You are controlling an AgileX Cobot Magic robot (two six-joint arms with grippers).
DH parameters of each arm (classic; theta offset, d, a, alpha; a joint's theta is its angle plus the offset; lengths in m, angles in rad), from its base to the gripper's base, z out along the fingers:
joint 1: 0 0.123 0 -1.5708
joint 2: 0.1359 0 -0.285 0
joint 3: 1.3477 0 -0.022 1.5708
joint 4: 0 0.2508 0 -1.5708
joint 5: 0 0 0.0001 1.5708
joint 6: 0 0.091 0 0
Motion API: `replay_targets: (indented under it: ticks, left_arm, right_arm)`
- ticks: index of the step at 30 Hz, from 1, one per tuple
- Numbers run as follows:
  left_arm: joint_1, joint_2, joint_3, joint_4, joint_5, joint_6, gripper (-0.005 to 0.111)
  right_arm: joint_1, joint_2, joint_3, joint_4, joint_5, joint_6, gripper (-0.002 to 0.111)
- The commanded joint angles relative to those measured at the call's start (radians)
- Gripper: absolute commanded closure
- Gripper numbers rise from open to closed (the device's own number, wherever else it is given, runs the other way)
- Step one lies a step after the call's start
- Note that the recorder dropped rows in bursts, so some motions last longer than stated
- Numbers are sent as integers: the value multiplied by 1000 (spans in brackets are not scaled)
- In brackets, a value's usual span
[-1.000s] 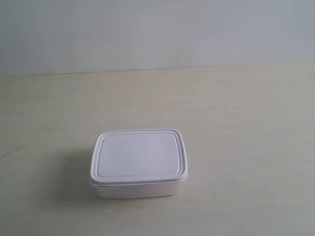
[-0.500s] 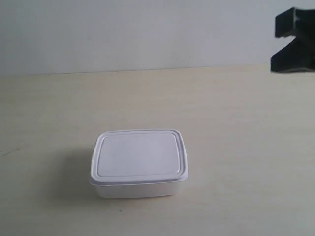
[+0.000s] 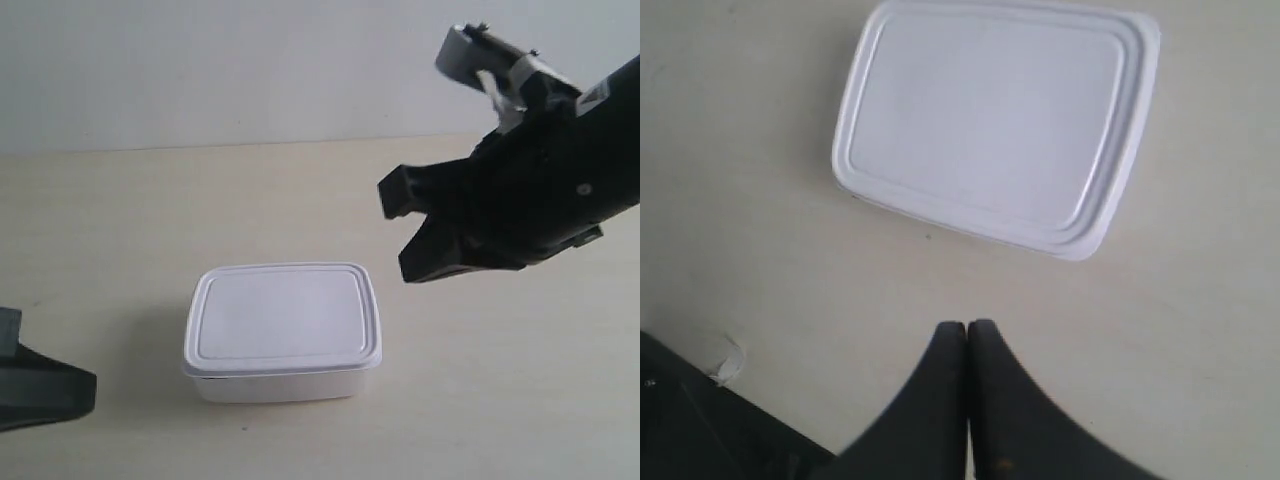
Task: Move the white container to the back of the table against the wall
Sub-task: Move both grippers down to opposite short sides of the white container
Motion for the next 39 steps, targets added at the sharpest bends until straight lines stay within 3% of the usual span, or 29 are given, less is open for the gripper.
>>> replay_targets:
  ticks: [1,7,13,29,39]
  left_arm:
    - [-50,36,57,-96,-49,-17,107]
    - [-141,143,78,-119,-174,-7,107]
    - [-206,299,74,-128,-279,-2,107]
    - [-216,605,-56,-224,-313,195,107]
    - [-216,691,-65,-256,-391,279,107]
  right_arm:
    - [63,72,23,-11,-42,8,108]
    - [139,115,61,-11,-79,11,108]
    - [149,150,115,-1,-149,36,108]
    - [149,322,124,16,-255,9,108]
    - [149,364,124,16,-280,5,108]
